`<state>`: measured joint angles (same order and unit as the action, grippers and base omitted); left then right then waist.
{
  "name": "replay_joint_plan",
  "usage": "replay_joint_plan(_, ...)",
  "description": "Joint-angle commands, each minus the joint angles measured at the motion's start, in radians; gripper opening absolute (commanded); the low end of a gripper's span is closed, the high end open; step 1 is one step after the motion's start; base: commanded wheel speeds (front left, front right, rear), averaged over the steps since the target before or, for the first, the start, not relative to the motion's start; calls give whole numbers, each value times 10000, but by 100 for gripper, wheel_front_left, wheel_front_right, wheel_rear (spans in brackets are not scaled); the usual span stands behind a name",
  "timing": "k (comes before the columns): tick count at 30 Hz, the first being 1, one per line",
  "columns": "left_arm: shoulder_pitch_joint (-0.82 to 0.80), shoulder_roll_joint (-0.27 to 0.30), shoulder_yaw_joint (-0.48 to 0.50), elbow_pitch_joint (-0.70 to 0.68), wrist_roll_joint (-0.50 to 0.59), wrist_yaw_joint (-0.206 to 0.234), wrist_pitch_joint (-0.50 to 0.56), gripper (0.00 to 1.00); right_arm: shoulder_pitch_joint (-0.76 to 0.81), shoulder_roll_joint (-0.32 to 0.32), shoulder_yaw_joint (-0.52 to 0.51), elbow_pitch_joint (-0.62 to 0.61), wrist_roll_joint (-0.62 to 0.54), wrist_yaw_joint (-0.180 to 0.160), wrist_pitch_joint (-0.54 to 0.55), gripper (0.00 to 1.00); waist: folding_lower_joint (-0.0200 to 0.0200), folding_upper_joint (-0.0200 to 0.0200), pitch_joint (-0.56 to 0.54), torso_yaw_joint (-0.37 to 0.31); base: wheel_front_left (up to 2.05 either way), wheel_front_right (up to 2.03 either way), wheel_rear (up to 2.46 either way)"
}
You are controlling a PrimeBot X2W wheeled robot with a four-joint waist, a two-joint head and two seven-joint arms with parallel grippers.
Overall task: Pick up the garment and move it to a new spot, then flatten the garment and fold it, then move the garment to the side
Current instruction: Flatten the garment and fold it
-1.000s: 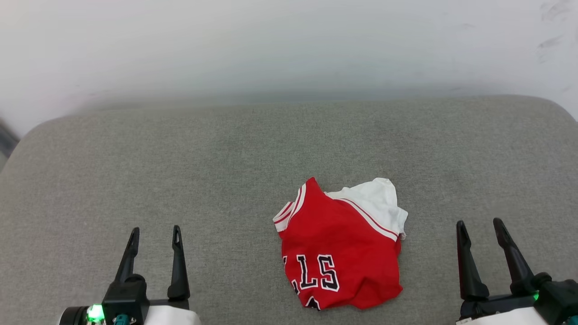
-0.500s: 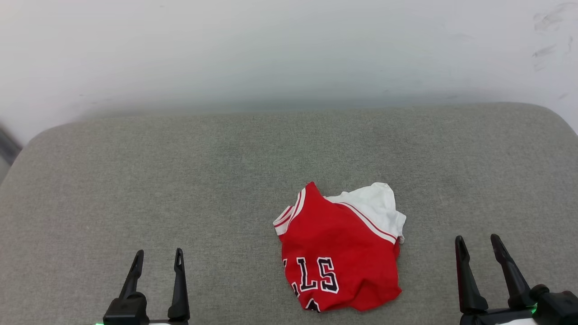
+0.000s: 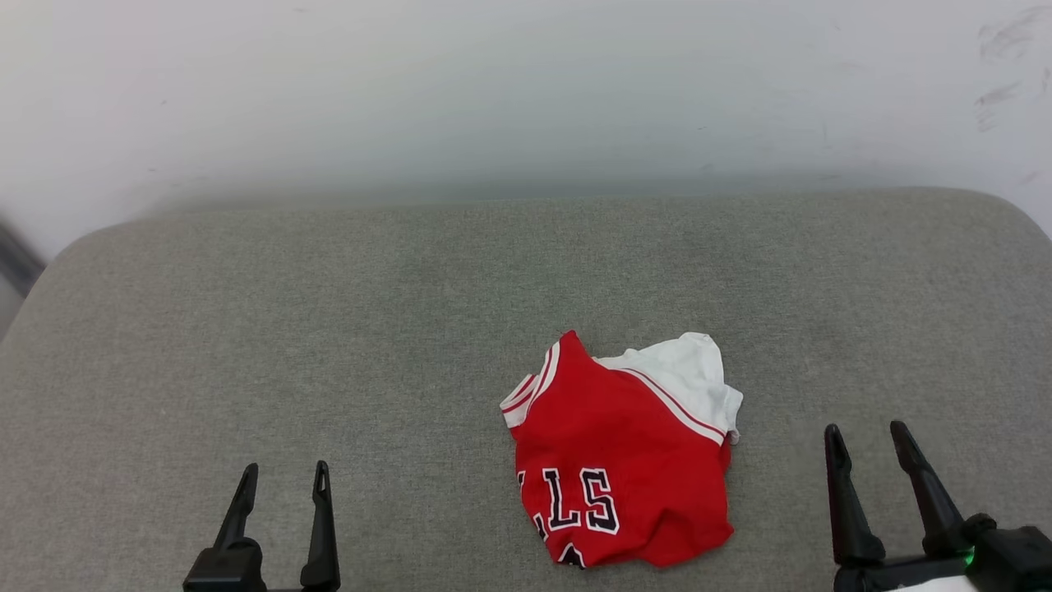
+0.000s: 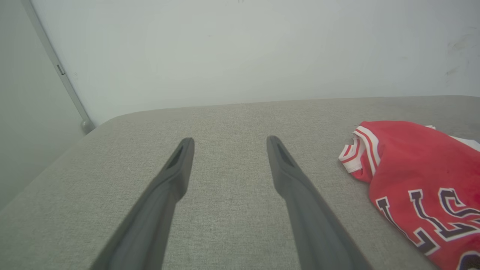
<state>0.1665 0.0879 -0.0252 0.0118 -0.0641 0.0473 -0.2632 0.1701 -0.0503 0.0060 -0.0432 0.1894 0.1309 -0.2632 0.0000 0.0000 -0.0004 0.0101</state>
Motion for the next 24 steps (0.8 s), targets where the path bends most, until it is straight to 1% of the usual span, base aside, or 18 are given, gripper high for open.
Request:
replay_joint_plan(1, 65, -24, 37, 18, 54, -37, -23, 100, -155, 3, -14, -130, -178, -3, -24, 100, 0, 0, 4, -1, 0, 0, 0)
replay_joint_plan(5, -51, -111, 153, 44, 97, -117, -23, 100, -790, 2, -31, -463, -636, -3, -22, 100, 0, 0, 49, 23, 0, 0, 0)
replay_joint_plan(12, -371, -192, 250, 61, 173, -251, -23, 100, -2917, -69, -209, -934, -1636, -3, -22, 100, 0, 0, 288, 193, 0, 0, 0)
replay_joint_plan(15, -535, -216, 306, 29, 193, -290, -23, 100, -4079, -583, 43, -843, -1675, -3, -24, 100, 0, 0, 515, 272, 0, 0, 0)
replay_joint_plan(17, -629, -229, 339, 18, 201, -334, -23, 100, -4740, -963, 280, -621, -1407, -3, -21, 100, 0, 0, 676, 335, 0, 0, 0)
replay_joint_plan(18, -689, -241, 360, 14, 199, -352, -23, 100, -5125, -1251, 456, -492, -1334, -3, -22, 100, 0, 0, 756, 363, 0, 0, 0)
replay_joint_plan(21, -853, -264, 406, -2, 180, -383, -23, 100, -6197, -2128, 1212, 447, -939, -3, -10, 100, 0, 0, 1007, 437, 0, 0, 0)
replay_joint_plan(22, -910, -274, 425, 2, 173, -402, -23, 100, -6627, -2426, 1484, 828, -722, -3, 197, 100, 0, 0, 1093, 458, 0, 0, 0)
replay_joint_plan(24, -1018, -294, 453, -7, 152, -426, -23, 100, -7481, -2984, 2229, 1576, -128, -3, 1158, 100, 0, 0, 1287, 478, 0, 0, 0)
